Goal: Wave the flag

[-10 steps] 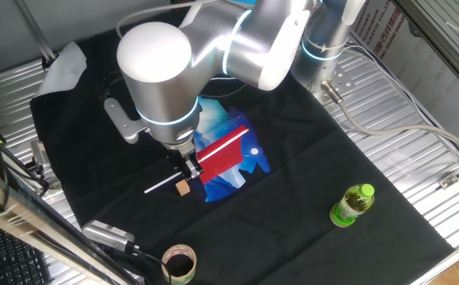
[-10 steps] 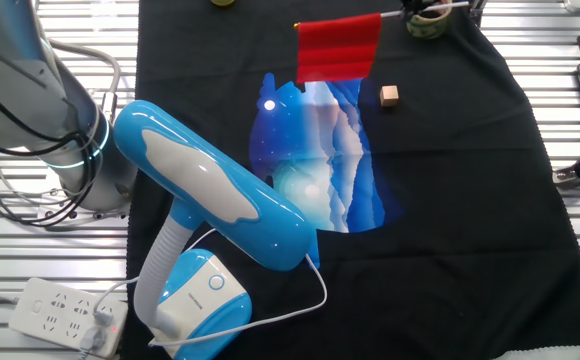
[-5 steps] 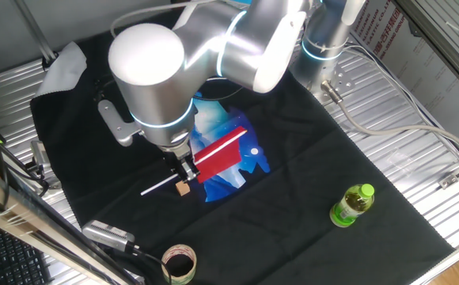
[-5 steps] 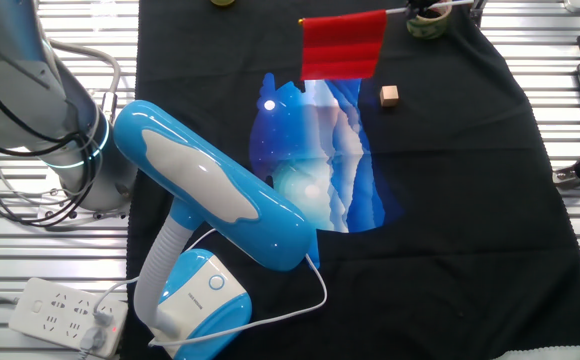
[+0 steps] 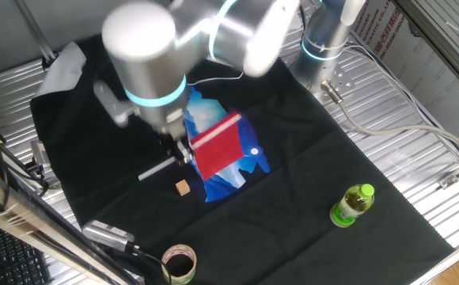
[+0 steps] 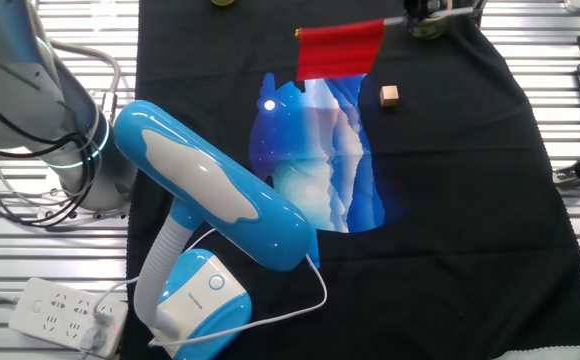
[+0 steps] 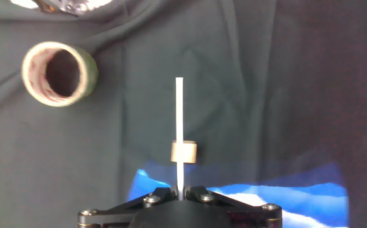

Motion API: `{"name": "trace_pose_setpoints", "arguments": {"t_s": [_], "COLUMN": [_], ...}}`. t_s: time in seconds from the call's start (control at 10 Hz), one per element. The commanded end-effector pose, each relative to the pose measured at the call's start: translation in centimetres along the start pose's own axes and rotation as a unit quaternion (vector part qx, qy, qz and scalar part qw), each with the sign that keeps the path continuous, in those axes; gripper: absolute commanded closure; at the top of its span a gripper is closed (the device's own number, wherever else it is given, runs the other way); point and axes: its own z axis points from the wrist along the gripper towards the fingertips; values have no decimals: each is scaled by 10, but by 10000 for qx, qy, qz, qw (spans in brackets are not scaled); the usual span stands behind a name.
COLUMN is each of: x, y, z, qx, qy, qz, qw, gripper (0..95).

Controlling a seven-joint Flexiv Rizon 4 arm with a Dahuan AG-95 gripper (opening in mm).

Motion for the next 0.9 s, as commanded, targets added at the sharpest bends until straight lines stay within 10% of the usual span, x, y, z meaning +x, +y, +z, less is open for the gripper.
{"name": "trace_pose_setpoints", "arguments": {"t_s": [0.1,0.5,0.9], "x": [-6,-20,-19], "y": [7,71,71], "z": [1,0,0], "qx": [26,45,26], "qy": [52,53,45], "qz": [48,355,331], "qw": [10000,9993,9994], "gripper": [950,950,950]}}
